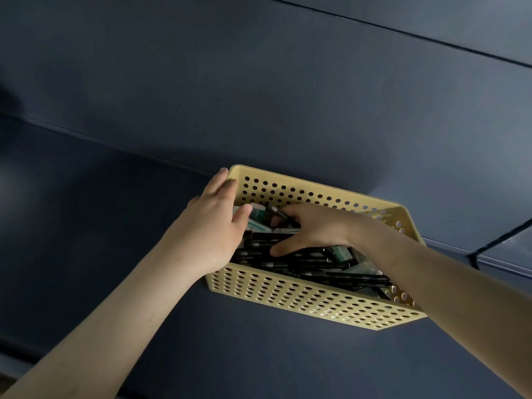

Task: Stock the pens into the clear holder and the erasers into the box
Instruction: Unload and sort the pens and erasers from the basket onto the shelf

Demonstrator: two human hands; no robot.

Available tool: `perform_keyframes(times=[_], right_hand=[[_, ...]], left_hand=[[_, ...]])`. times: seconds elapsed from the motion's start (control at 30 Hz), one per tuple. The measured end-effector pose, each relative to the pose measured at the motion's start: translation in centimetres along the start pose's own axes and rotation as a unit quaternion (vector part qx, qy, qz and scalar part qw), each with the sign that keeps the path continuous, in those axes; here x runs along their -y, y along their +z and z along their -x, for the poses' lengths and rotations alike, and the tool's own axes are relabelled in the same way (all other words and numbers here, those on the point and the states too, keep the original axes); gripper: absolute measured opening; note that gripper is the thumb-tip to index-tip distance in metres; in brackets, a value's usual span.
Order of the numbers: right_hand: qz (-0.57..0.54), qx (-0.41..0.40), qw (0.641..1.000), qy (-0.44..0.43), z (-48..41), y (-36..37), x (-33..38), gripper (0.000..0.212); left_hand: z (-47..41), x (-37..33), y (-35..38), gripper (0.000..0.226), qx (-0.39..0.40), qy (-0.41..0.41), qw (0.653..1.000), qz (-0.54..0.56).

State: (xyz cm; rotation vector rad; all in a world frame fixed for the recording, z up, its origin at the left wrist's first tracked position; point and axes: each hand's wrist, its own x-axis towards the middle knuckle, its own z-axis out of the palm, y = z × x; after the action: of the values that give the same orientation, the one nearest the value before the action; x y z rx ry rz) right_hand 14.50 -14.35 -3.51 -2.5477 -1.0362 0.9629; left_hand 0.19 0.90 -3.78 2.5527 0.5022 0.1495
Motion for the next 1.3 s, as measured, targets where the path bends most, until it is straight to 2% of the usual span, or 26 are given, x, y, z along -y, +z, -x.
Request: perform_keyframes(times=[0.17, 0.27, 0.53, 0.67, 0.8, 0.97, 1.13, 1.3], right_hand=[[0.026, 0.024, 0.999, -0.013, -0.3, -0.3, -0.7, 0.077], [0.024, 0.037, 0.999, -0.031, -0.2, -0.2, -0.6, 0.053], [-0.019, 0.017, 0.998, -0.054, 0.4, 0.0, -0.8, 0.059], [-0.085, 0.003, 0.995, -0.060, 0.9, -0.6, -1.0, 0.043], [-0.207, -0.027, 0.974, -0.089, 1.8, -1.0, -1.2, 0.029], [-0.215, -0.073, 0.969, -0.100, 3.0, -1.6, -1.4, 0.025], [-0.301, -0.167, 0.930, -0.128, 4.0, -2.2, -1.4, 0.015], [-0.406, -0.315, 0.848, -0.133, 5.9, -3.1, -1.7, 0.013]], left_hand=[[-0.1, 0.1, 0.1, 0.059, -0.004, 0.002, 1.000, -0.009], [0.0, 0.2, 0.1, 0.060, -0.006, 0.006, 1.000, -0.010], [0.0, 0.2, 0.3, 0.052, -0.024, 0.002, 1.000, 0.009], [-0.1, 0.2, 0.4, 0.051, -0.021, 0.000, 1.000, 0.007], [-0.2, 0.2, 0.4, 0.052, -0.016, -0.001, 1.000, 0.004], [-0.3, 0.3, 0.4, 0.053, -0.013, 0.001, 1.000, 0.000], [-0.3, 0.3, 0.2, 0.055, -0.001, 0.004, 1.000, -0.002], [-0.2, -0.1, -0.4, 0.060, -0.001, 0.002, 0.999, -0.038]])
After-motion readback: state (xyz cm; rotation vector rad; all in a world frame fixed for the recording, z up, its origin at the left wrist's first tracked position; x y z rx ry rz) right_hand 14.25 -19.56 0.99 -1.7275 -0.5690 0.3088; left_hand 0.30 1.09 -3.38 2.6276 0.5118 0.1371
